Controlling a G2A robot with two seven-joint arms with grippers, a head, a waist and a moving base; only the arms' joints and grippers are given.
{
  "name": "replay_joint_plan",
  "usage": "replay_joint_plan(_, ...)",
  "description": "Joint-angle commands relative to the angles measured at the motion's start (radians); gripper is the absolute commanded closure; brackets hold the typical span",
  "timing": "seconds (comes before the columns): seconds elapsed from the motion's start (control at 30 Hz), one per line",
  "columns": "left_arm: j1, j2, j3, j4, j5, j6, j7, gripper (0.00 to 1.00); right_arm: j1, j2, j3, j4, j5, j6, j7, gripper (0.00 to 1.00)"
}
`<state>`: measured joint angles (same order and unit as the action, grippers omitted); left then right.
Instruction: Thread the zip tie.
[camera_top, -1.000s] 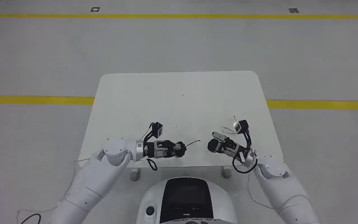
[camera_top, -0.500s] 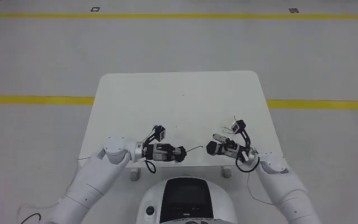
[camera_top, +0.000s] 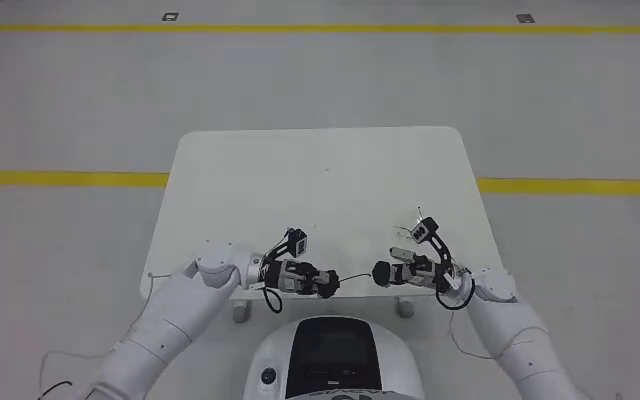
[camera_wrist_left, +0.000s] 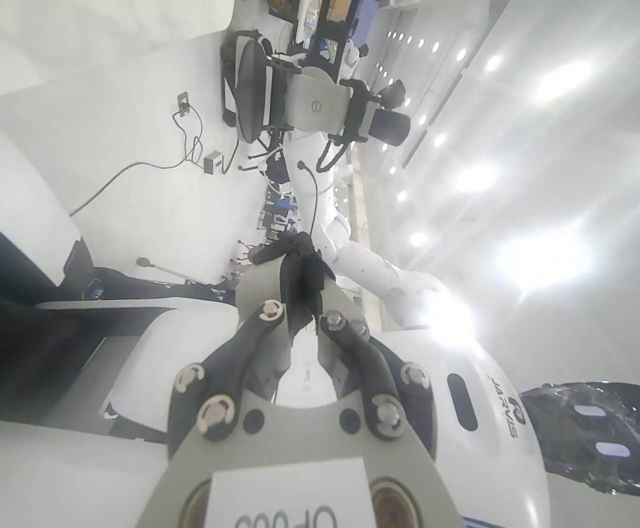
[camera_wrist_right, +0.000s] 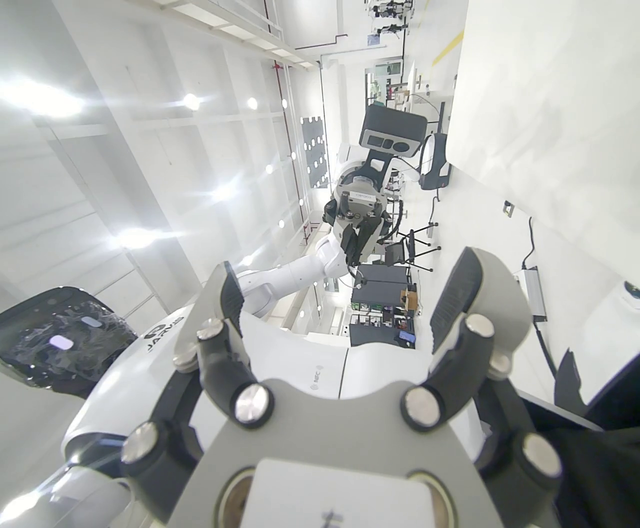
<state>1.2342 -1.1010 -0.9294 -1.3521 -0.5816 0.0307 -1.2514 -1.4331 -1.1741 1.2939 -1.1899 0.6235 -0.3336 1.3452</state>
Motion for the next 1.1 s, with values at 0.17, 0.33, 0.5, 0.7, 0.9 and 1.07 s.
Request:
replay_joint_plan(0.17,-0.016,0.000,0.021,0.021,-0.039,-0.003,-0.032,1.00,0.021,0.002,-0.054,0.010,0.005,0.062,0.045,0.00)
replay_joint_plan(0.33,-0.026,0.002,0.031,0.018,0.005,-0.016,-0.033,1.00,0.023,0.003,-0.057,0.010,0.004,0.064,0.045,0.00)
replay_joint_plan(0.5,-0.026,0.002,0.031,0.018,0.005,-0.016,-0.033,1.00,0.018,0.002,-0.062,-0.004,0.001,0.067,0.025,0.00)
replay_joint_plan(0.7,-0.026,0.002,0.031,0.018,0.005,-0.016,-0.033,1.00,0.041,0.012,-0.053,0.032,0.049,0.083,0.045,0.00)
replay_joint_plan(0.9,-0.026,0.002,0.031,0.018,0.005,-0.016,-0.033,1.00,0.065,0.042,-0.110,0.028,0.056,0.080,0.045,0.00)
replay_joint_plan(1.07,-0.026,0.002,0.031,0.018,0.005,-0.016,-0.033,1.00,0.094,0.074,-0.180,0.055,0.091,0.059,0.045,0.28)
